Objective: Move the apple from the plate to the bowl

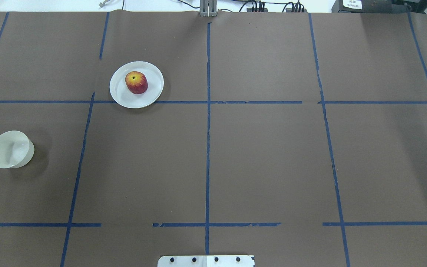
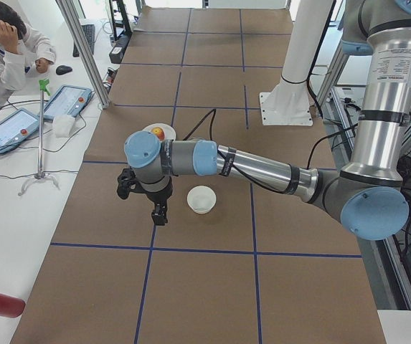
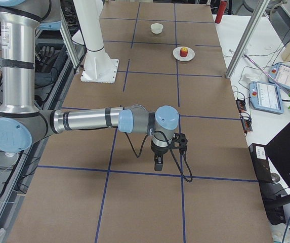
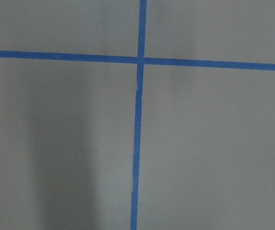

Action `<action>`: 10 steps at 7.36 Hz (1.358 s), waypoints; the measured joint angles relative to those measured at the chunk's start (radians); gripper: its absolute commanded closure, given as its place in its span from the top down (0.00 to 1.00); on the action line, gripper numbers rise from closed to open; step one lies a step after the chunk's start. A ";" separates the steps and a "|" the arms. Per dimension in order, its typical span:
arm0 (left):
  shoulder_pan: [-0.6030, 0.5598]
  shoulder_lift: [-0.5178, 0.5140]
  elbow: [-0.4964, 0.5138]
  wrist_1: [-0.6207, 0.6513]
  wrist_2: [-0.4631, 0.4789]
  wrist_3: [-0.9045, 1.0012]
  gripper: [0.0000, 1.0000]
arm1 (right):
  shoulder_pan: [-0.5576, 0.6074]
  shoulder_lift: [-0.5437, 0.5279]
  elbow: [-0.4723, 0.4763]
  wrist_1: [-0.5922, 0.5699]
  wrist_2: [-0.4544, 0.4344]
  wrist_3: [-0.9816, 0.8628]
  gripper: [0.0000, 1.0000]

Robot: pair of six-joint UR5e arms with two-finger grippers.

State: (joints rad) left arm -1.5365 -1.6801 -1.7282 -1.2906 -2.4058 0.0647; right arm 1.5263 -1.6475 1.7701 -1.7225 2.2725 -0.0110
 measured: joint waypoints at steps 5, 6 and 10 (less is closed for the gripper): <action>0.260 -0.077 -0.027 -0.238 0.037 -0.372 1.00 | 0.000 0.000 0.000 0.000 -0.001 0.000 1.00; 0.347 -0.139 -0.022 -0.258 0.039 -0.531 1.00 | 0.000 0.000 -0.001 0.000 -0.001 0.000 1.00; 0.595 -0.414 0.108 -0.313 0.153 -0.898 1.00 | 0.000 0.000 0.000 0.000 -0.001 0.000 1.00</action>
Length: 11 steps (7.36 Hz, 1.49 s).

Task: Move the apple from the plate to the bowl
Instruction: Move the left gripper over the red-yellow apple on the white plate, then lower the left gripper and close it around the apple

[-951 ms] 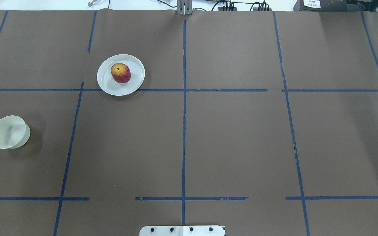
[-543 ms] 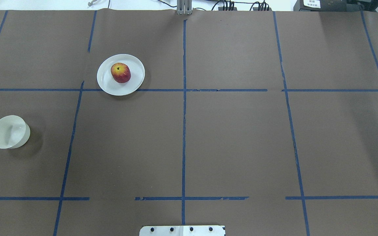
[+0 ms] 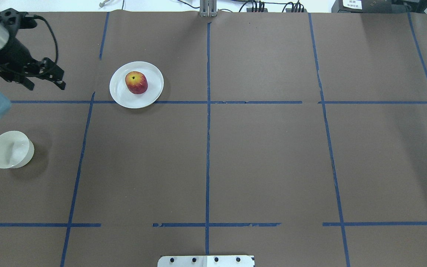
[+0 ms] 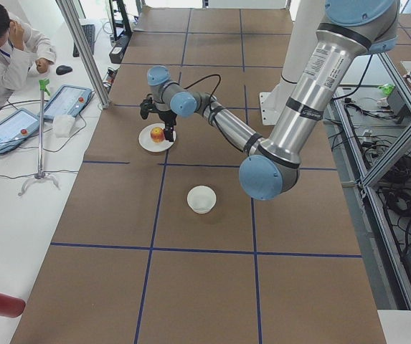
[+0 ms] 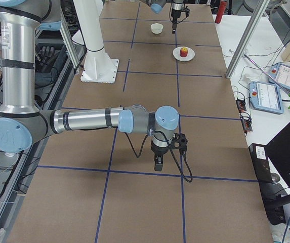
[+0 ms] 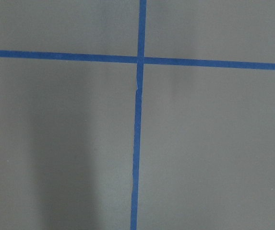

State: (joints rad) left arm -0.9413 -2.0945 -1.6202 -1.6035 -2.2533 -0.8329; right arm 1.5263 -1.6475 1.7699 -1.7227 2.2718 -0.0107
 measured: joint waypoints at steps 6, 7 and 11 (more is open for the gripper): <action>0.066 -0.231 0.410 -0.262 0.158 -0.102 1.00 | 0.000 0.000 0.000 0.000 0.001 -0.001 1.00; 0.070 -0.244 0.441 -0.284 0.163 -0.103 1.00 | 0.000 0.000 0.000 0.000 0.000 0.000 1.00; 0.104 -0.257 0.514 -0.355 0.202 -0.108 0.85 | 0.000 0.000 0.000 0.000 0.000 -0.001 1.00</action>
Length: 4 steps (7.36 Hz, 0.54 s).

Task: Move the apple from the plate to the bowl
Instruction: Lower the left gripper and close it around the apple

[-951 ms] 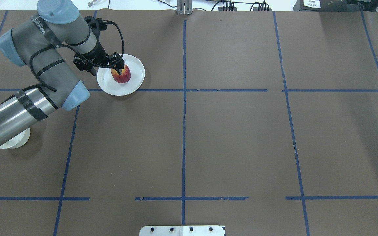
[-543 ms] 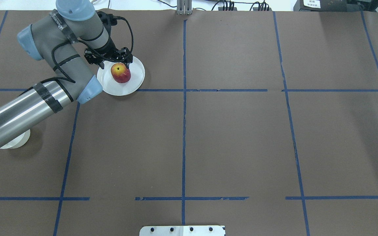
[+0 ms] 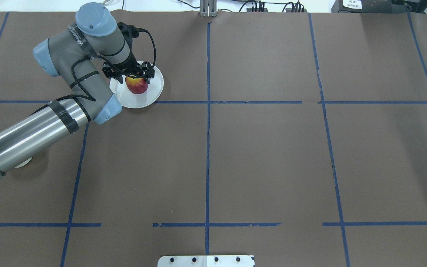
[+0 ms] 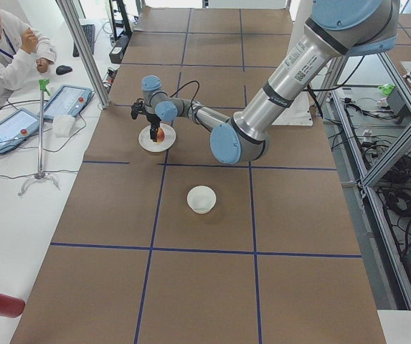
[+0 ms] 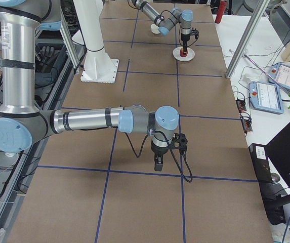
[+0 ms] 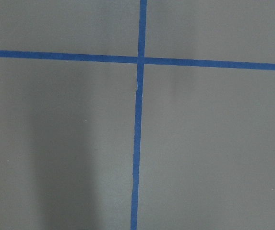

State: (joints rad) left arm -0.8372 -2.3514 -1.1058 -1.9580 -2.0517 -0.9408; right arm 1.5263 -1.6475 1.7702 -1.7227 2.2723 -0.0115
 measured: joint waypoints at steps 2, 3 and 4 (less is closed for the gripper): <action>0.005 -0.001 0.021 -0.014 0.005 0.003 0.13 | 0.000 0.000 0.000 0.000 0.000 0.001 1.00; 0.005 -0.002 0.026 -0.015 0.005 0.005 0.00 | 0.000 0.000 0.000 0.000 0.000 0.000 1.00; 0.005 -0.002 0.027 -0.016 0.005 0.008 0.00 | 0.000 0.000 0.000 0.000 0.000 0.000 1.00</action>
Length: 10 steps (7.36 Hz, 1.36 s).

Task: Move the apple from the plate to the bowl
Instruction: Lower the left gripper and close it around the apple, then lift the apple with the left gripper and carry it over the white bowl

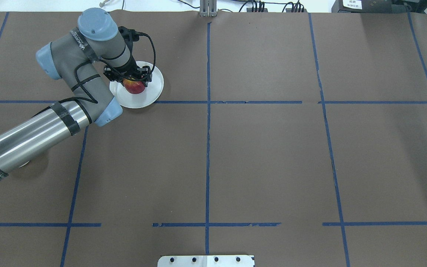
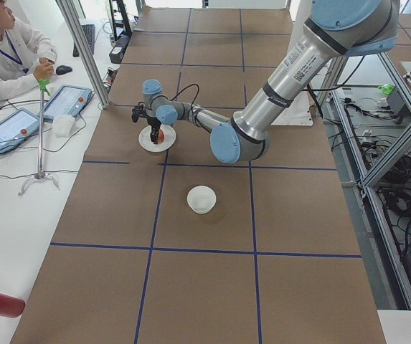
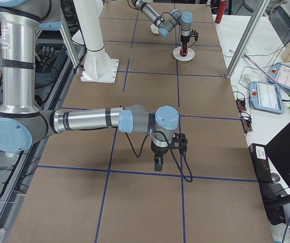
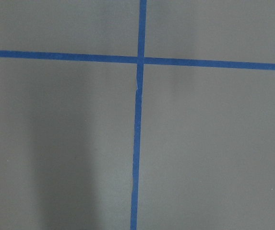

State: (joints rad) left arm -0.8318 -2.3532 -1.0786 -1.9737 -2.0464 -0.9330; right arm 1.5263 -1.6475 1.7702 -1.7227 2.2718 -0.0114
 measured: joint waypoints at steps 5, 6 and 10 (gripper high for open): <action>-0.050 0.139 -0.298 0.132 -0.003 0.018 0.00 | 0.000 0.000 0.000 0.000 0.000 0.001 1.00; -0.058 0.235 -0.435 0.164 -0.004 0.057 0.00 | 0.000 0.000 0.000 0.001 0.000 0.001 1.00; -0.069 0.722 -0.814 0.093 0.007 0.164 0.00 | 0.000 0.000 0.000 0.000 0.000 0.000 1.00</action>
State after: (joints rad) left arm -0.9010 -1.6313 -1.8923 -1.8808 -2.0397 -0.7692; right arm 1.5263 -1.6475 1.7698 -1.7224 2.2718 -0.0110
